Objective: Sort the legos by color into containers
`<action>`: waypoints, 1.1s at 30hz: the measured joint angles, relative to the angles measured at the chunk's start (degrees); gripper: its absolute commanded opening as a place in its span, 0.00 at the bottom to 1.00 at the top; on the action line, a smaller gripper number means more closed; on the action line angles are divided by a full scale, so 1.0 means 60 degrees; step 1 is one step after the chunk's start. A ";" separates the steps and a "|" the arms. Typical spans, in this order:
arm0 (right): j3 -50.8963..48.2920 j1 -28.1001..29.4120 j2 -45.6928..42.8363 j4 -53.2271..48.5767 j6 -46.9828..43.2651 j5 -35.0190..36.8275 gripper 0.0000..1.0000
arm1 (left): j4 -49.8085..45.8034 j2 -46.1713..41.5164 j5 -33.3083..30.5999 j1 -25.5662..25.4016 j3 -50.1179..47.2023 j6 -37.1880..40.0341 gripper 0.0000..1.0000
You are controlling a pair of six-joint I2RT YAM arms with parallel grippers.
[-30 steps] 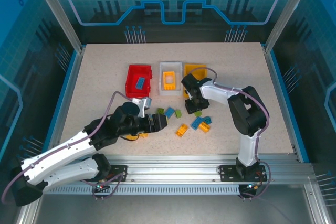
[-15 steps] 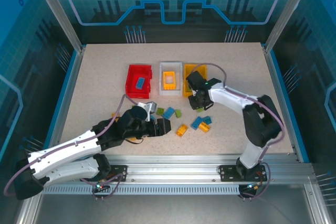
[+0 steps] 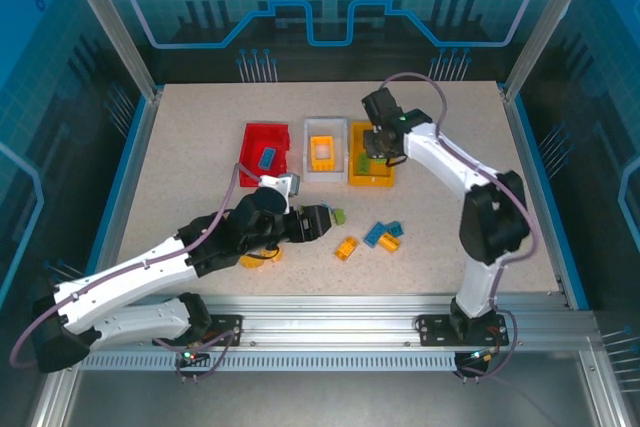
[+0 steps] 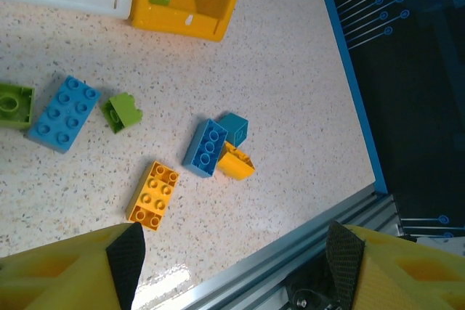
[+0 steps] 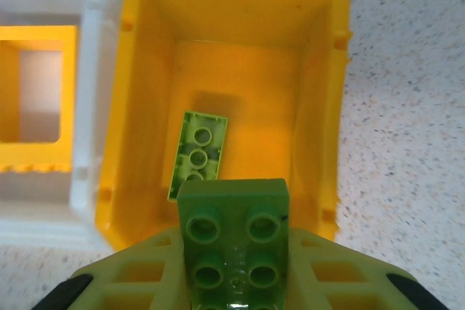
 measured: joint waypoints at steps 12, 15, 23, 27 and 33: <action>0.1712 0.0000 0.2178 -0.1173 0.1235 0.0397 0.54 | -0.0452 0.0051 -0.0273 0.0000 0.0047 0.0178 0.72; 0.1789 0.0018 0.2171 -0.1249 0.1308 0.0426 0.56 | -0.0765 0.0051 -0.0372 0.0000 0.0062 0.0200 0.72; 0.1504 0.0452 0.0641 -0.1195 0.1290 0.0634 0.50 | -0.2113 0.0058 -0.0678 0.0222 0.0517 0.0248 0.71; 0.0521 0.1107 -0.1486 -0.0539 0.1078 0.0710 0.49 | -0.2852 0.0117 -0.0656 0.0816 0.0550 0.0251 0.71; -0.3024 0.2838 -0.4936 0.1311 0.0568 -0.0266 0.61 | -0.3566 0.0729 -0.0328 0.1679 0.0517 0.0361 0.72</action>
